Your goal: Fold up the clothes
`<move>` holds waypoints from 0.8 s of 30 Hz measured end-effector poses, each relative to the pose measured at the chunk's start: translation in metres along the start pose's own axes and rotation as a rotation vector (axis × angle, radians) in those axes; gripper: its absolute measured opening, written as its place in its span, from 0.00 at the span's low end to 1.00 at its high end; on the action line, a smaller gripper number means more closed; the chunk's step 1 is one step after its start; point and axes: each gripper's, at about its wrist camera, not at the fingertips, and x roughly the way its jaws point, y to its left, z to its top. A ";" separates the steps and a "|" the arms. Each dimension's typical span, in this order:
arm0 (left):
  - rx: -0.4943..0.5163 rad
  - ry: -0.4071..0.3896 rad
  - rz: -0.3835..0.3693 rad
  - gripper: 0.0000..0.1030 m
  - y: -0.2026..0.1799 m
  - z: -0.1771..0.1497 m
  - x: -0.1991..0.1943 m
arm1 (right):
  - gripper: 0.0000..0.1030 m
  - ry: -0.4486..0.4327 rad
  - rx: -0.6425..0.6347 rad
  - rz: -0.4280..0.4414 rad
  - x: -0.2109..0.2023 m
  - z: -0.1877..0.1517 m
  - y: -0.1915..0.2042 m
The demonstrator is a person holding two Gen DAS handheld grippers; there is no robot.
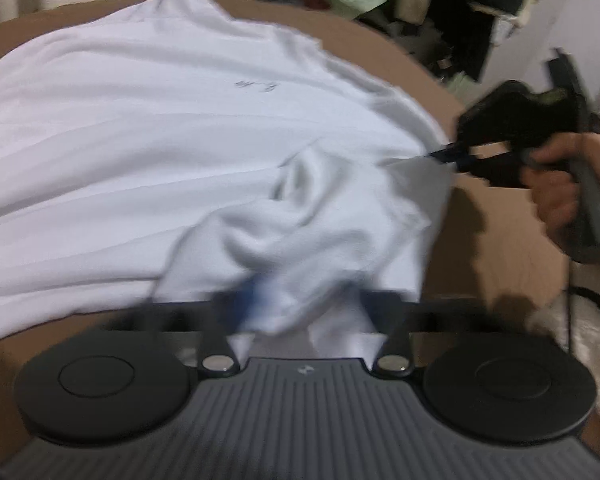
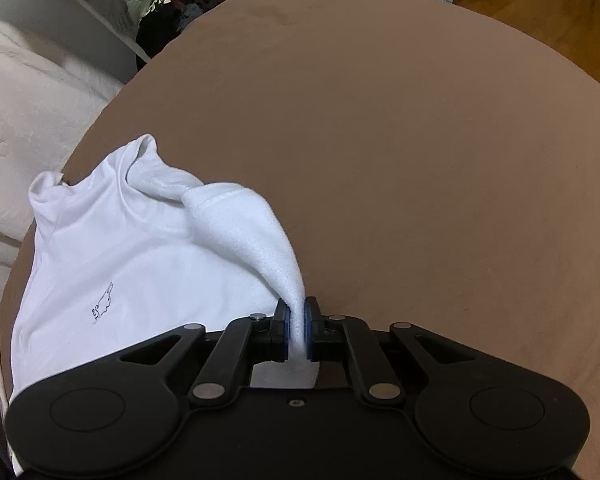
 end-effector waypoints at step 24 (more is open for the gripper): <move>-0.204 -0.224 0.676 0.00 0.050 -0.062 -0.205 | 0.07 -0.036 -0.168 -0.030 0.000 -0.003 0.006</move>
